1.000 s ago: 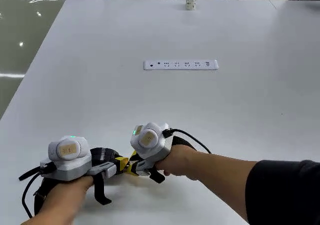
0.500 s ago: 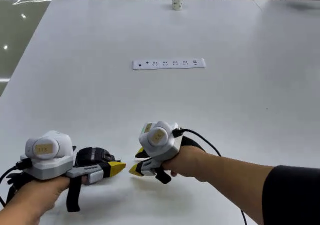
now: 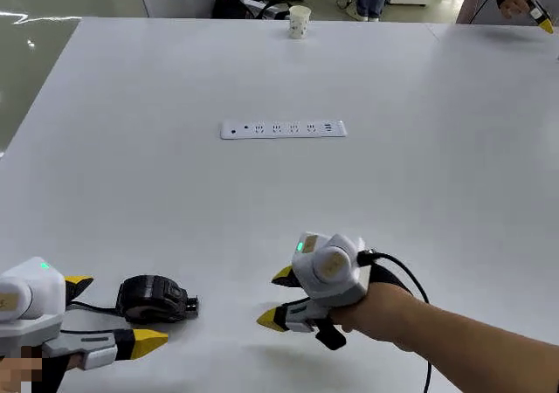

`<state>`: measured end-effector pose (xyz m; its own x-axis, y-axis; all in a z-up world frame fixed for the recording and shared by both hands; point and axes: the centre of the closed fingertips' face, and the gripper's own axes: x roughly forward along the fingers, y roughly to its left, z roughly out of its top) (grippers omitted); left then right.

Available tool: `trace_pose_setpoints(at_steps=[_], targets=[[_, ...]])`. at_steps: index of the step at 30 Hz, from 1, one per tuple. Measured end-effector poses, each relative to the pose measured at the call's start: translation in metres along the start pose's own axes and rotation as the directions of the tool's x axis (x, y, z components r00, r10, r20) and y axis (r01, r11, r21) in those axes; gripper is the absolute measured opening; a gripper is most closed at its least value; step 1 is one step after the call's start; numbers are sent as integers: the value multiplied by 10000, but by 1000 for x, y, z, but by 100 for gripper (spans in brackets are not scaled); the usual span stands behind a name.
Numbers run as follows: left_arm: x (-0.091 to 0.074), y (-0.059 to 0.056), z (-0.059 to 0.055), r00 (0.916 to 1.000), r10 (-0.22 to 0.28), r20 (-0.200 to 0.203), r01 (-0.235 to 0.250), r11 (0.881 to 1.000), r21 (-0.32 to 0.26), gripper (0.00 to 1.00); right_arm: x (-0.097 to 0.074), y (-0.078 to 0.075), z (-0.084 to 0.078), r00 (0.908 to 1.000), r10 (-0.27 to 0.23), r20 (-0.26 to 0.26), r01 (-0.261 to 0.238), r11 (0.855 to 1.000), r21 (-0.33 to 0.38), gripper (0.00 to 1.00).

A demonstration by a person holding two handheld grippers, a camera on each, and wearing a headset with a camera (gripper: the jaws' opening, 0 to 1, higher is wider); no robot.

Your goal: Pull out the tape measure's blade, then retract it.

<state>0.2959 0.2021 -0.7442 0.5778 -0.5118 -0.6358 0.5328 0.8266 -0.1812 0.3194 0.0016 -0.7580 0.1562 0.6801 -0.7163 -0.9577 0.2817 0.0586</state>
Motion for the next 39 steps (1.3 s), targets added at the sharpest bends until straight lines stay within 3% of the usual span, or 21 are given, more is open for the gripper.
trace_pose_setpoints(at_steps=[4, 6, 10, 14, 16, 17, 23, 27, 31, 39], targets=[[-9, 2, -6, 10000, -67, 47, 68, 9999, -119, 99, -18, -4, -20, 9997, -239, -44, 240, 9993, 276, 37], [-12, 4, -11, 9998, 63, -167, -63, 10000, -51, 99, -25, -4, -28, 9995, -296, -73, 298, 9988, 397, 38], [-18, 3, -15, 9997, -40, -233, 40, 10000, -31, 99, -39, -7, -37, 9992, -401, 42, 398, 9969, 680, 40], [-26, 1, -17, 9995, -178, -259, 176, 9998, -68, 99, -57, -12, -43, 9982, -572, 202, 551, 9943, 917, 47], [-29, 4, -21, 9992, -57, -383, 65, 9997, 218, 99, -65, -15, -46, 9975, -673, 211, 651, 9938, 902, 49], [-32, 2, -21, 9995, -168, -260, 176, 9993, 319, 99, -70, -18, -50, 9968, -779, 206, 759, 9936, 842, 50], [-42, 5, -35, 9984, -28, -569, 50, 9993, 375, 99, -96, -26, -73, 9941, -1011, 380, 963, 9889, 1131, 62], [-48, 9, -36, 9991, 108, -406, -97, 9996, 276, 99, -108, -28, -90, 9919, -1210, 396, 1147, 9842, 1348, 63], [-52, 10, -37, 9994, 96, -338, -92, 9999, 117, 99, -118, -24, -113, 9917, -1287, -48, 1281, 9823, 1365, 67], [-58, 14, -37, 9989, 67, -454, -56, 9997, 258, 99, -135, -23, -128, 9877, -1548, -202, 1561, 9756, 1542, 78]])
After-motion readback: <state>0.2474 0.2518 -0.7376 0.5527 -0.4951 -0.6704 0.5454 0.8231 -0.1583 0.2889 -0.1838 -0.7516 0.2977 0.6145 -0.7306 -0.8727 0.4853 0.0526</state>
